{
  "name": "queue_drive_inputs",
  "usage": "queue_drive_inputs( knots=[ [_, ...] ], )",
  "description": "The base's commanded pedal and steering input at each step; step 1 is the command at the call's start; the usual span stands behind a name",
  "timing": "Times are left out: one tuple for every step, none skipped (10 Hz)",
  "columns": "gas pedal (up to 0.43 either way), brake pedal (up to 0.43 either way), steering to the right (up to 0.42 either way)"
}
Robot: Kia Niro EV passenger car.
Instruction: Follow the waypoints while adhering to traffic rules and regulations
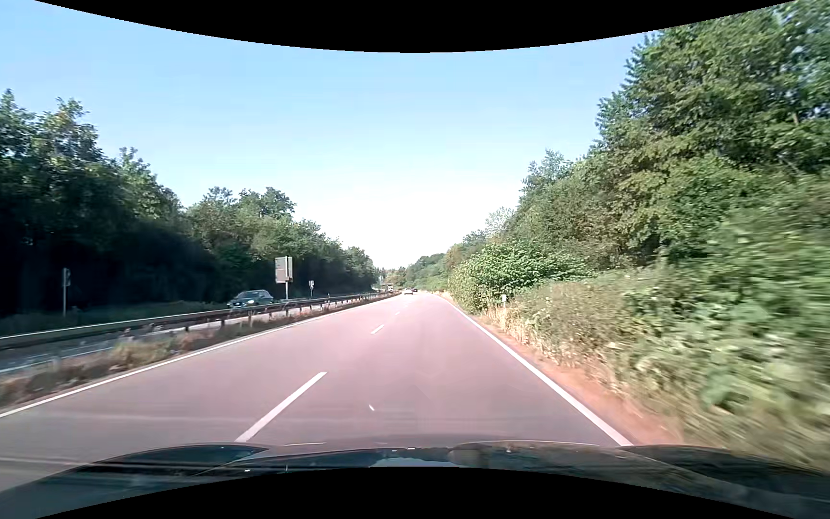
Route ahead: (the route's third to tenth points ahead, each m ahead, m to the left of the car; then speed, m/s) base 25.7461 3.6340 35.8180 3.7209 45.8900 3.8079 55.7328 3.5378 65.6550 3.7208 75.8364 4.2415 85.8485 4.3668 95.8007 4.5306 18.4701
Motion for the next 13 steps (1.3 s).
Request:
queue_drive_inputs(
  knots=[
    [0.209, 0.000, -0.003],
    [0.209, 0.000, -0.003],
    [0.209, 0.000, -0.003],
    [0.209, 0.000, -0.003],
    [0.220, 0.000, -0.003],
    [0.220, 0.000, -0.003],
    [0.220, 0.000, -0.003],
    [0.220, 0.000, -0.003],
    [0.220, 0.000, -0.002],
    [0.220, 0.000, -0.003],
    [0.220, 0.000, -0.003],
    [0.220, 0.000, -0.003],
    [0.220, 0.000, -0.003]
  ],
)
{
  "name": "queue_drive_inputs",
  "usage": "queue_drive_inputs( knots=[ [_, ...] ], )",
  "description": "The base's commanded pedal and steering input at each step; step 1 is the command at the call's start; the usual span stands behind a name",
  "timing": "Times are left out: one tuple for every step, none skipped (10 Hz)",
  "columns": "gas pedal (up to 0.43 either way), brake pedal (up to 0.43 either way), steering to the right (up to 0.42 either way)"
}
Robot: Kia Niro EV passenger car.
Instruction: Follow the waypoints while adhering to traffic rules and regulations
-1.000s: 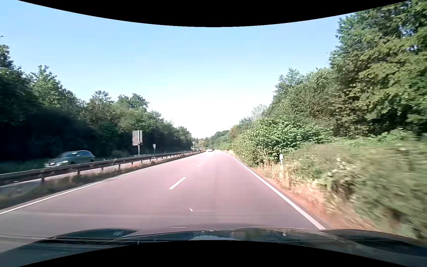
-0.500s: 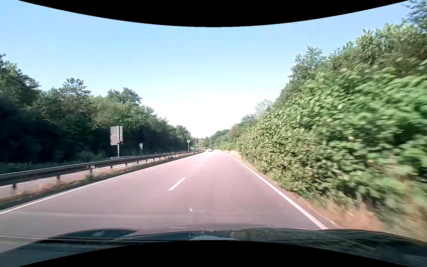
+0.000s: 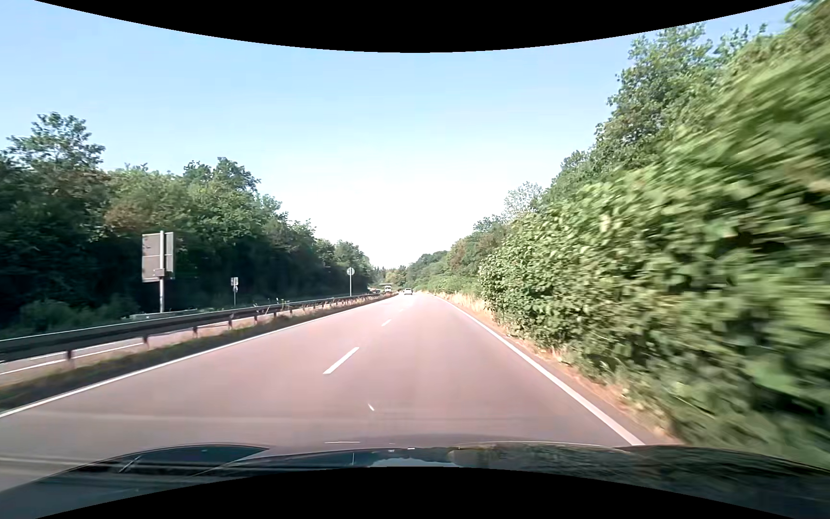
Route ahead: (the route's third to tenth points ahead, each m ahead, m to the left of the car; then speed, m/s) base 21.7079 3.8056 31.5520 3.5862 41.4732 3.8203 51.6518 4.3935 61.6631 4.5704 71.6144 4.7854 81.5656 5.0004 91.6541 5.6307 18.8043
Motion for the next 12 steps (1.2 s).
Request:
queue_drive_inputs(
  knots=[
    [0.220, 0.000, -0.002],
    [0.220, 0.000, -0.002],
    [0.220, 0.000, -0.002],
    [0.220, 0.000, -0.002],
    [0.220, 0.000, -0.003],
    [0.220, 0.000, -0.002],
    [0.220, 0.000, -0.002],
    [0.220, 0.000, -0.003],
    [0.220, 0.000, -0.002],
    [0.220, 0.000, -0.002],
    [0.220, 0.000, -0.002],
    [0.220, 0.000, -0.002]
  ],
)
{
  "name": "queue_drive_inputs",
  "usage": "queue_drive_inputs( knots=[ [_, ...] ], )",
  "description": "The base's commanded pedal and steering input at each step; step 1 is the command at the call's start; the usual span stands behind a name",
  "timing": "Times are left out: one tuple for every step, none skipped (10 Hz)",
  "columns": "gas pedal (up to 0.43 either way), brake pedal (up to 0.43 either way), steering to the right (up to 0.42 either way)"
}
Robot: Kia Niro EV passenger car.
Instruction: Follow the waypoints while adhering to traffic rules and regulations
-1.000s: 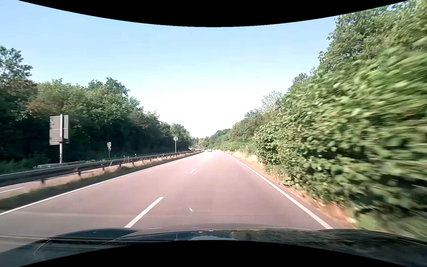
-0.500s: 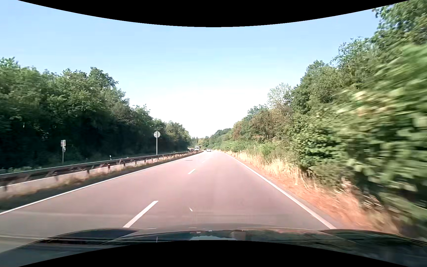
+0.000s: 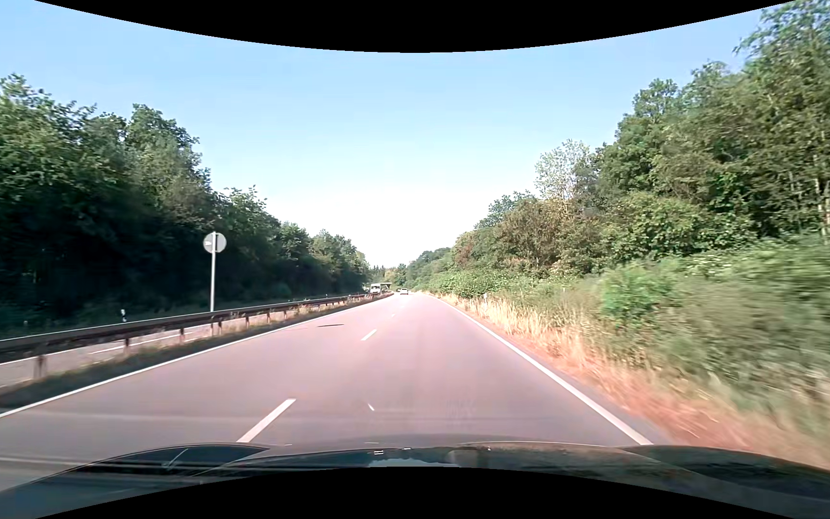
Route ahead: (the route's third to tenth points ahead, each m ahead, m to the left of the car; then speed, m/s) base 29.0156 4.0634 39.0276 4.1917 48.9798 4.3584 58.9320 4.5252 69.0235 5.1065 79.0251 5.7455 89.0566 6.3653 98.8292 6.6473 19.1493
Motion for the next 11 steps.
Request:
queue_drive_inputs(
  knots=[
    [0.220, 0.000, -0.001],
    [0.220, 0.000, -0.001],
    [0.220, 0.000, -0.002],
    [0.220, 0.000, -0.002],
    [0.220, 0.000, -0.002],
    [0.220, 0.000, -0.002],
    [0.220, 0.000, -0.003],
    [0.220, 0.000, -0.003],
    [0.220, 0.000, -0.003],
    [0.220, 0.000, -0.004],
    [0.209, 0.000, -0.005]
  ],
)
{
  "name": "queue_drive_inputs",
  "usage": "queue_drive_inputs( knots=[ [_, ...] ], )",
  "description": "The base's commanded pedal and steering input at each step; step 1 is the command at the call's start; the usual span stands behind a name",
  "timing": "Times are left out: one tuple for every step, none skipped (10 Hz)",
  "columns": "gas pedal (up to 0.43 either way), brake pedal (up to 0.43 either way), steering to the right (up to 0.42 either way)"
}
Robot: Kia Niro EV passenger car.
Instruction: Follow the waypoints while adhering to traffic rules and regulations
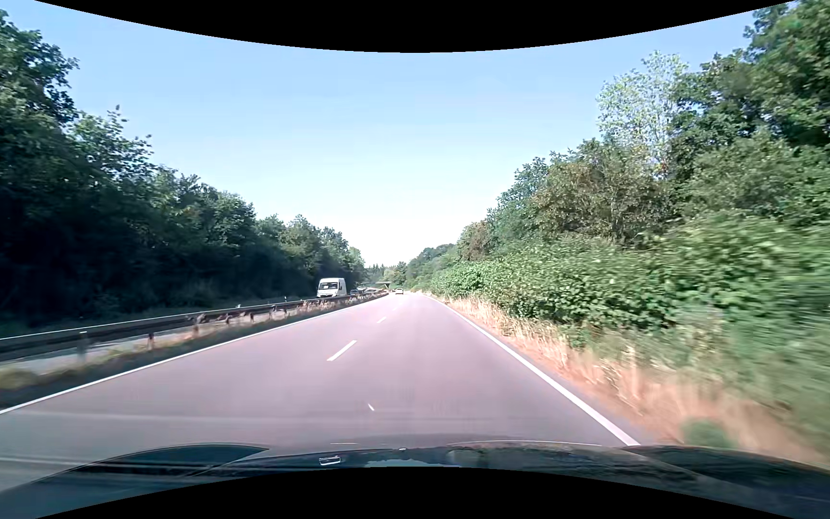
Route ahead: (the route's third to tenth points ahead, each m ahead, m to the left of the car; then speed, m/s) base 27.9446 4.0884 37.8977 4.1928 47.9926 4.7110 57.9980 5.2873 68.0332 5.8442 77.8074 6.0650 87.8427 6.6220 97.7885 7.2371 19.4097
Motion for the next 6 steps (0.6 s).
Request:
queue_drive_inputs(
  knots=[
    [0.209, 0.000, -0.007],
    [0.197, 0.000, -0.007],
    [0.197, 0.000, -0.008],
    [0.197, 0.000, -0.008],
    [0.189, 0.000, -0.008],
    [0.189, 0.000, -0.008]
  ],
)
